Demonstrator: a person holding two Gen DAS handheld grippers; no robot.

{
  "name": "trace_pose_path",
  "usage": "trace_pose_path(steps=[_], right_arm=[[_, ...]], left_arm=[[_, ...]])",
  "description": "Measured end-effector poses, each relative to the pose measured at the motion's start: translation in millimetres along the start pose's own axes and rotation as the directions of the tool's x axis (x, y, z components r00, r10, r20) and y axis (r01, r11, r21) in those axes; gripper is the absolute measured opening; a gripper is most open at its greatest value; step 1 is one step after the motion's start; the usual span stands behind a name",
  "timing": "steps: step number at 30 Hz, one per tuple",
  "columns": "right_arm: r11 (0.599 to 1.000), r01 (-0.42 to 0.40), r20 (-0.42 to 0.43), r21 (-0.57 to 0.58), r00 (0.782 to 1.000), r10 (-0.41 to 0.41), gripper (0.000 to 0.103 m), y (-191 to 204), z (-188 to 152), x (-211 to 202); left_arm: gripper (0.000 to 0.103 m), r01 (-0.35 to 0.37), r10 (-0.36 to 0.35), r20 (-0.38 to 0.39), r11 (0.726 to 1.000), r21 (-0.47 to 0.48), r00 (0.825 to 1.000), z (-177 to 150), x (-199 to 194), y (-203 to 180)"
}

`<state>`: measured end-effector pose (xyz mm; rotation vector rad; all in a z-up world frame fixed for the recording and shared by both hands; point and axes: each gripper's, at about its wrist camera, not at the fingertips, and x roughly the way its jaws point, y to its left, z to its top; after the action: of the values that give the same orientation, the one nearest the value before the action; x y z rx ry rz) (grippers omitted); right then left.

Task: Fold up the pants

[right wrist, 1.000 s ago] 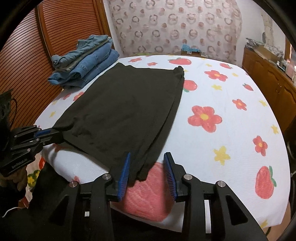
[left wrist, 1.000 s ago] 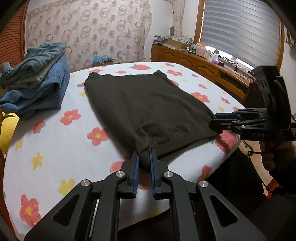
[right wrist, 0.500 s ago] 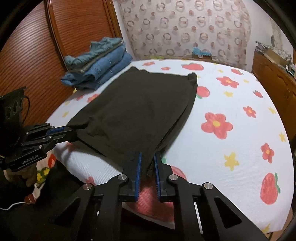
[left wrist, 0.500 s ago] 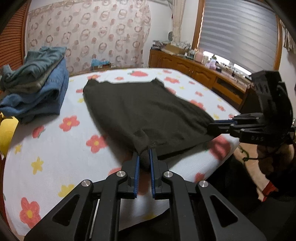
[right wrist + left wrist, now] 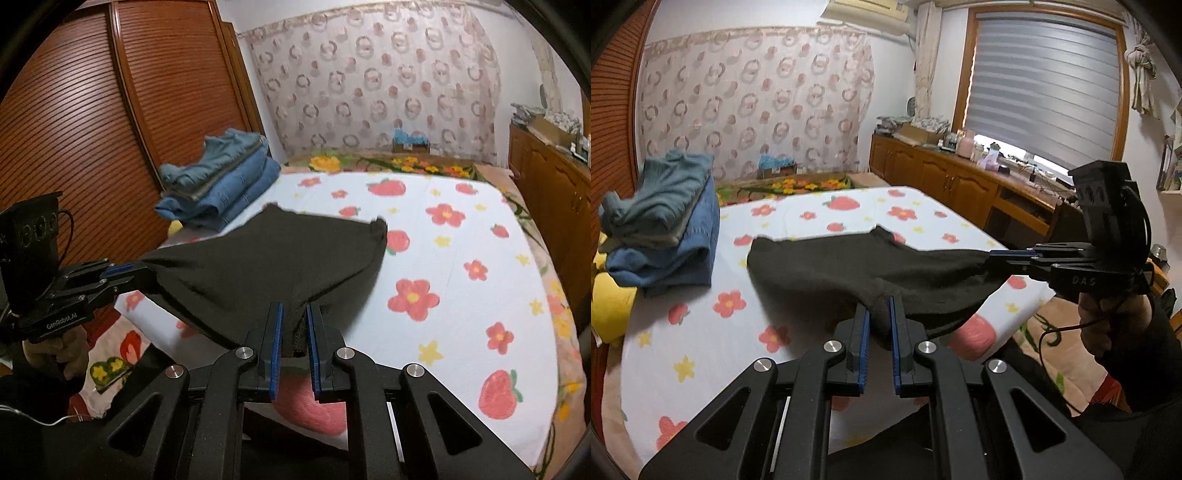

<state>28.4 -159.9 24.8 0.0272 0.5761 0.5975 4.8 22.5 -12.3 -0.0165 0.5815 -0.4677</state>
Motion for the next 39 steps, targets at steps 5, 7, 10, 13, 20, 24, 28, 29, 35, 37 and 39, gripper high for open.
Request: trace_pose_path(steps=[5, 7, 10, 13, 20, 24, 28, 29, 35, 37, 39], right_arm=[[1.000, -0.009, 0.032, -0.010, 0.999, 0.009, 0.013, 2.6, 0.6, -16.2], [1.000, -0.018, 0.042, -0.010, 0.999, 0.018, 0.013, 2.6, -0.1, -22.5], [1.000, -0.027, 0.058, -0.007, 0.998, 0.027, 0.013, 0.6, -1.7, -30.6], [1.000, -0.021, 0.063, 0.000, 0.998, 0.021, 0.013, -3.3, -0.5, -30.0], [1.000, 0.009, 0.055, 0.017, 0.998, -0.010, 0.012, -20.7, 23.8, 7.4], [0.999, 0.030, 0.038, 0.021, 0.999, -0.030, 0.013, -30.2, 40.8, 38.0], [0.999, 0.039, 0.010, 0.017, 0.999, -0.039, 0.012, -34.5, 53.3, 63.4], [0.999, 0.045, 0.006, 0.013, 0.999, -0.045, 0.012, -35.3, 56.5, 67.8], [0.998, 0.068, -0.006, 0.005, 0.998, -0.068, 0.013, -41.3, 73.9, 90.2], [0.997, 0.071, -0.014, 0.005, 0.997, -0.071, 0.013, -43.5, 77.6, 97.1], [0.997, 0.073, -0.029, 0.002, 0.997, -0.073, 0.013, -44.3, 79.4, 106.0]], left_arm=[[0.011, 0.006, -0.006, 0.021, 1.000, 0.010, 1.000, 6.1, -12.8, -7.1], [0.011, 0.013, -0.013, 0.031, 1.000, 0.015, 0.999, 8.5, -18.5, -10.5], [0.011, 0.013, -0.014, 0.037, 1.000, 0.022, 0.999, 9.9, -21.4, -12.8], [0.011, 0.013, -0.013, 0.028, 1.000, 0.014, 1.000, 9.0, -16.4, -9.9], [0.011, -0.018, 0.018, -0.004, 1.000, 0.005, 1.000, 28.3, 20.2, 11.0], [0.011, -0.036, 0.036, -0.003, 0.999, 0.002, 0.999, 43.6, 37.1, 23.1], [0.011, -0.040, 0.040, -0.012, 0.999, -0.017, 0.999, 52.7, 48.1, 33.8], [0.011, -0.044, 0.044, -0.012, 0.999, -0.019, 0.999, 52.8, 49.8, 35.3], [0.011, -0.073, 0.072, -0.021, 0.997, -0.038, 0.997, 57.4, 63.3, 50.2], [0.011, -0.081, 0.080, -0.028, 0.996, -0.045, 0.996, 56.9, 67.9, 55.2], [0.011, -0.089, 0.087, -0.036, 0.995, -0.050, 0.996, 54.8, 71.7, 59.1]])
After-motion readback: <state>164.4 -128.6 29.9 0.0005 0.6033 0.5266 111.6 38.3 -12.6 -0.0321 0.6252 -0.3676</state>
